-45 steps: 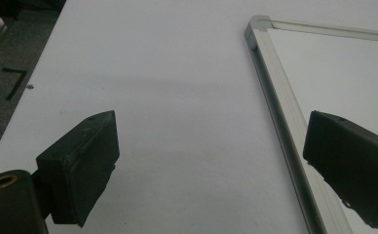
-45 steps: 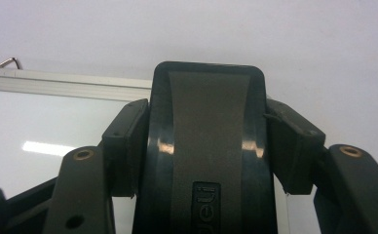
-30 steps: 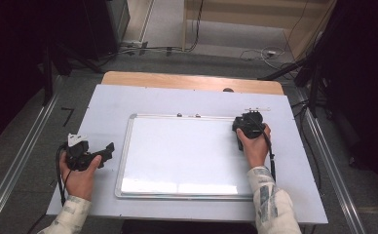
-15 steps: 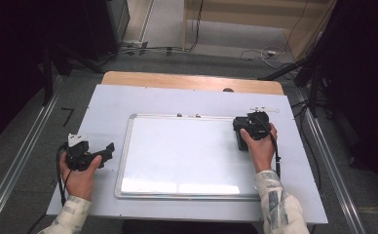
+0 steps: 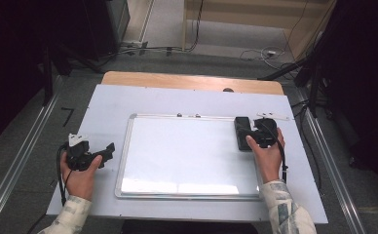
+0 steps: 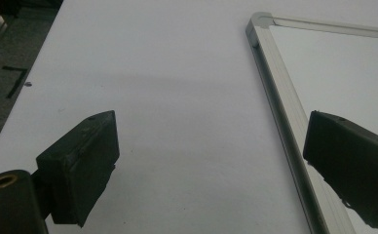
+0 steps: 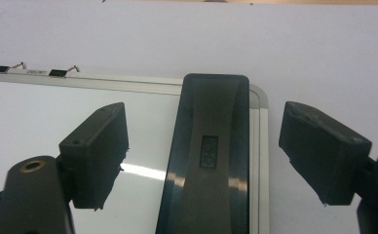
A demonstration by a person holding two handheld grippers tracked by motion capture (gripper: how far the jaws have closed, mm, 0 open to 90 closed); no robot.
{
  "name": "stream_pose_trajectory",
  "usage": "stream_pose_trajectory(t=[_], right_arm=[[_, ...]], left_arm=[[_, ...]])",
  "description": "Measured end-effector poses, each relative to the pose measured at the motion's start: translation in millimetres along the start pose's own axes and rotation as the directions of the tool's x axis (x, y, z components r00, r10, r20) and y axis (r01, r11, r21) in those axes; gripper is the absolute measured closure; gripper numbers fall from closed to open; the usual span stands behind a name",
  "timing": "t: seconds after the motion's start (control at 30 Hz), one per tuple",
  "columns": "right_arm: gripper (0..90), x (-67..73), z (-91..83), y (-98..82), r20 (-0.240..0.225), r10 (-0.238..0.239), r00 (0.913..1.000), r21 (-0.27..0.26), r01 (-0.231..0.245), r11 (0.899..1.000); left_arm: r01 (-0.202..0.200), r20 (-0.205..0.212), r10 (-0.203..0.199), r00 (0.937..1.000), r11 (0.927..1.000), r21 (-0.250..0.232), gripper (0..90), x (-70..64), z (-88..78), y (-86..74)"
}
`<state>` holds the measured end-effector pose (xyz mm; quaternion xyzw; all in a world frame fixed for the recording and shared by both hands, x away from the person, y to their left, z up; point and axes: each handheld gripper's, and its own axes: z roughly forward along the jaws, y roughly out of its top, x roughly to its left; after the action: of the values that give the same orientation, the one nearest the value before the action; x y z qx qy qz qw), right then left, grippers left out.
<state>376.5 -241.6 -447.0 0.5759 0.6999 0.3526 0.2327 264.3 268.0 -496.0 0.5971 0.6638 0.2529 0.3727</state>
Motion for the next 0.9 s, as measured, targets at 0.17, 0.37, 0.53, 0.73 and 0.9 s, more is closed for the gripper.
stream_pose_trajectory(t=[0.17, 0.37, 0.53, 0.73, 0.9], right_arm=[[16.7, -2.6, -9.8, -3.5, -0.005, -0.003, 1.0, -0.008, 0.003, 1.0], [16.2, -7.8, -19.1, -7.6, -0.009, 0.003, 1.0, -0.018, -0.003, 1.0], [15.9, -11.0, -23.1, -11.7, -0.007, 0.0, 1.0, -0.014, 0.0, 1.0], [15.5, -14.8, -23.7, -17.4, -0.007, -0.011, 0.9999, -0.004, 0.011, 1.0], [14.9, -17.8, -26.5, -20.2, -0.014, -0.016, 0.9998, -0.001, 0.016, 1.0]], left_arm=[[-0.001, 0.0, 0.001, 1.0, 1.0, -0.001, 6.7, -0.2, 0.2, 0.1], [-0.001, 0.0, 0.001, 1.0, 1.0, 0.0, 6.7, -0.1, 0.4, 0.2], [0.0, 0.001, 0.0, 1.0, 1.0, -0.001, 6.7, -0.1, 0.4, 0.5], [0.001, 0.004, -0.001, 1.0, 1.0, -0.001, 6.7, 0.0, 0.4, 0.5], [0.0, 0.006, 0.0, 1.0, 1.0, -0.001, 6.7, -0.2, 0.3, 0.6]])
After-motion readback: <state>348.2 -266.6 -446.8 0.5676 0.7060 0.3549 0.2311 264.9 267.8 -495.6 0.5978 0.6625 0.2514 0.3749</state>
